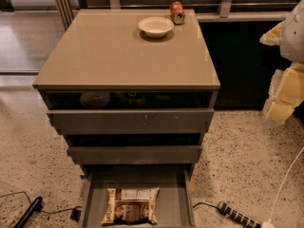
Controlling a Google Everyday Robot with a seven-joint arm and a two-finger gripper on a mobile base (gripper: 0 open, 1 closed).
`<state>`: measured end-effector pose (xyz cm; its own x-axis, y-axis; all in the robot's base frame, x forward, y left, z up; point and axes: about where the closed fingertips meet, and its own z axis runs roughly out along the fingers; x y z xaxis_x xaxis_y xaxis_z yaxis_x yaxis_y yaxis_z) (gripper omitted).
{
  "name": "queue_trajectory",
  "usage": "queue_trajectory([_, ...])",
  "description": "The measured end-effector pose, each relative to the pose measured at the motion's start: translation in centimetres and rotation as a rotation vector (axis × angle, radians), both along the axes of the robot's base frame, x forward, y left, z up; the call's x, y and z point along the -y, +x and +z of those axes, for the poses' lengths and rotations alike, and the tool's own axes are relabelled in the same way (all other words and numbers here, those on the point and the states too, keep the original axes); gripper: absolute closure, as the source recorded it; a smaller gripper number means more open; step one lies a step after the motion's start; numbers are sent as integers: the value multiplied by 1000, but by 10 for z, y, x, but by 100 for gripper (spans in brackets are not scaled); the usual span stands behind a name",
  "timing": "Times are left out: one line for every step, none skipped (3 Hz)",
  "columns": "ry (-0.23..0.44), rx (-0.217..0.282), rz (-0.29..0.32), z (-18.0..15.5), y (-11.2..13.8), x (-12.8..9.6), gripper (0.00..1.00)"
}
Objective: Pick brown chip bag from bottom drawer and place on counter
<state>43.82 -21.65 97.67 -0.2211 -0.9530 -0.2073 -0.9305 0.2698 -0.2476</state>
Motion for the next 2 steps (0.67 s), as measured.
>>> queue_trajectory([1,3,6,-2,-1,-1,0])
queue_trajectory([5,11,22,-7,-3,-5,0])
